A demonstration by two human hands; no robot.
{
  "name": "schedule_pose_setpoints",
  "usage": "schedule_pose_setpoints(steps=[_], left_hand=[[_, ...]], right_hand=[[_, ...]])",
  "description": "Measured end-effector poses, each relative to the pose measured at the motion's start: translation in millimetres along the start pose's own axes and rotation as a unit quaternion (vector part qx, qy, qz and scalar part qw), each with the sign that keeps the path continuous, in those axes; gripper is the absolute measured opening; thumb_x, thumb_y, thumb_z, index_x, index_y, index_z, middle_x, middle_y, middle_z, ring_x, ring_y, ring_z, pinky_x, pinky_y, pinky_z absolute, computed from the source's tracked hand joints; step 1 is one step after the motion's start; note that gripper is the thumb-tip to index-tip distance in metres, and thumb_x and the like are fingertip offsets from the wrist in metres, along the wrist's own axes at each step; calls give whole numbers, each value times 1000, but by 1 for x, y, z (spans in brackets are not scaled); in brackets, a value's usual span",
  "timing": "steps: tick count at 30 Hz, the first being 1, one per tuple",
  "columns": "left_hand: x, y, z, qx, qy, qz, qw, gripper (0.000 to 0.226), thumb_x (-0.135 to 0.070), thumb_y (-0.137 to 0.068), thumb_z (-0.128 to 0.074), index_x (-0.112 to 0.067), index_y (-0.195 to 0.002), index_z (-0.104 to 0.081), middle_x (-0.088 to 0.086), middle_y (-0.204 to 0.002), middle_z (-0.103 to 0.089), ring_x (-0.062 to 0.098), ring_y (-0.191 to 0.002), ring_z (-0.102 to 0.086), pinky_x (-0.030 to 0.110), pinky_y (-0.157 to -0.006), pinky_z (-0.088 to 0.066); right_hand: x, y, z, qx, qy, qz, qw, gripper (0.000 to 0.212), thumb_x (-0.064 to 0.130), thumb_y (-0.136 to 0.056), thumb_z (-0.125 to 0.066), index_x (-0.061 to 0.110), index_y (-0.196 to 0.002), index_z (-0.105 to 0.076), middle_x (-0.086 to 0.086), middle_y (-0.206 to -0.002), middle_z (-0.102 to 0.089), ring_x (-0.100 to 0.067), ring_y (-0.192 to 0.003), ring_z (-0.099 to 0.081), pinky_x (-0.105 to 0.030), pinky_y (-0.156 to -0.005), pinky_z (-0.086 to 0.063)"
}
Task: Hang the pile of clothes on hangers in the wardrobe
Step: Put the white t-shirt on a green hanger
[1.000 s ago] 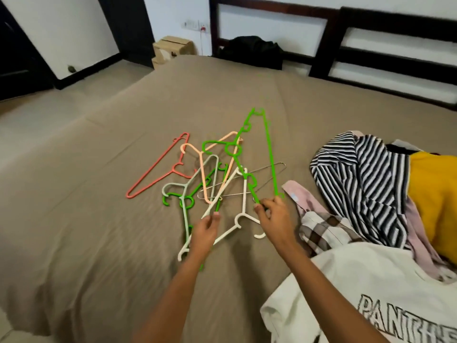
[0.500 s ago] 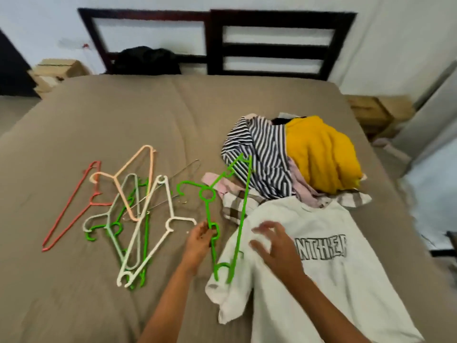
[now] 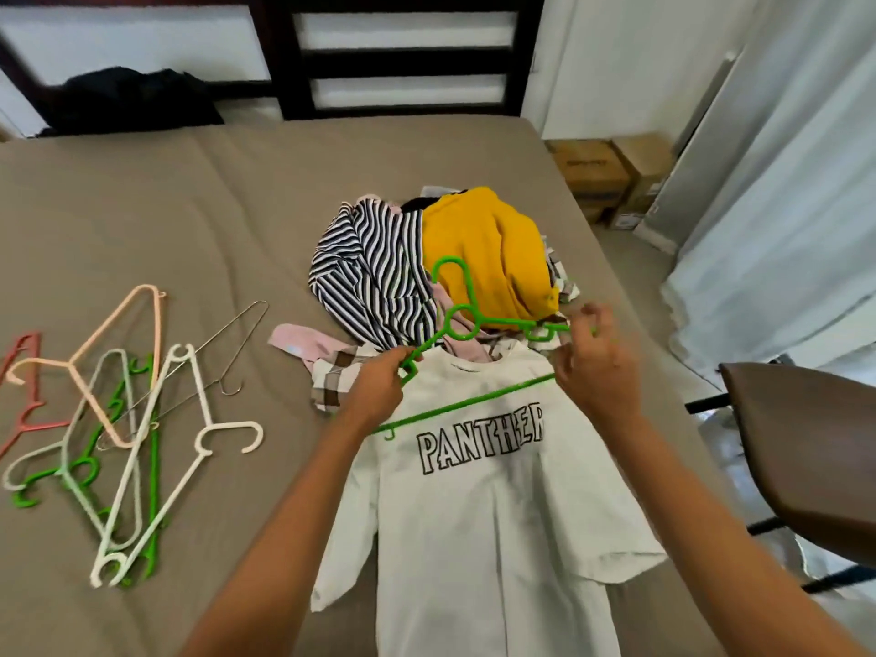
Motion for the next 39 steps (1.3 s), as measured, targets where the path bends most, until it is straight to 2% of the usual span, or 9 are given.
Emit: schedule_pose_setpoints(steps=[3,5,8,10,14,20,24,28,39], left_hand=[[-17,-19,-22,41,-74,-41,996,53,18,-78,-39,-10,-117,-61,12,-113,-63,30,-102,-57,33,-81,-46],[-19,-33,-37,58,-97,-49,992,57,18,-77,-39,-15,-119,-61,11,-112,-64,31,-101,-57,38,-81,-48],[-22,-49,-55,67,-103,-38,992,54,16,-81,-40,-13,-122,-60,14,-111,-64,32,-100,-57,35,-80,-47],[-24,-53,-63,59,-44,-39,997,39,8,-90,-43,-8,-122,-58,14,-108,-65,28,-98,-59,27,-79,-44],[1,-58,-56,-82,34,25,996,29,-25,-96,-52,-3,-114,-61,10,-104,-67,22,-96,-62,26,-77,-43],[35,-62,-73,-114,-32,127,985,22,-25,-90,-59,-7,-101,-63,13,-95,-66,30,-91,-60,31,-71,-41],[33,-67,-77,-127,-100,214,963,41,-41,-84,-65,-6,-102,-53,13,-101,-60,32,-94,-57,38,-72,-45],[37,-71,-82,-129,-89,273,949,33,-26,-88,-62,-1,-107,-52,20,-108,-60,38,-99,-58,41,-77,-46],[35,-66,-69,-160,21,224,961,13,-5,-86,-57,5,-82,-63,19,-73,-65,27,-65,-62,32,-62,-49]], right_hand=[[-15,-12,-10,-17,82,33,996,52,31,-80,-49,17,-130,-51,-16,-138,-40,-36,-111,-45,-42,-86,-29],[-20,-22,-53,177,59,66,980,37,21,-87,-51,15,-123,-55,-14,-130,-53,-33,-120,-44,-40,-94,-28],[-30,-8,-91,388,-111,54,913,17,4,-92,-44,10,-103,-54,-5,-87,-62,-28,-84,-57,-35,-74,-45],[-51,-14,-95,347,-160,4,924,14,7,-96,-43,6,-103,-55,-10,-78,-60,-30,-73,-55,-34,-61,-38],[-101,-29,-97,221,-105,-21,970,23,8,-93,-49,6,-113,-60,-24,-92,-66,-40,-83,-63,-42,-66,-47],[-132,-36,-66,10,-48,24,999,25,14,-86,-42,3,-83,-63,-19,-62,-61,-38,-44,-55,-36,-45,-44],[-143,-38,-68,-20,-57,13,998,34,20,-86,-32,3,-82,-62,-18,-59,-58,-38,-42,-52,-37,-47,-43],[-145,-38,-74,-24,-47,21,998,29,16,-84,-33,6,-81,-61,-15,-61,-59,-38,-43,-51,-36,-47,-41],[-106,-38,-98,25,-97,68,993,11,3,-79,-48,12,-82,-54,-9,-61,-57,-34,-48,-52,-31,-54,-32]])
Point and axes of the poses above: each hand's wrist, its own y-axis away from the middle knuckle, its own z-axis out of the back of the hand, x = y × z, the point moved 8 cm from there along -y, towards the middle knuckle
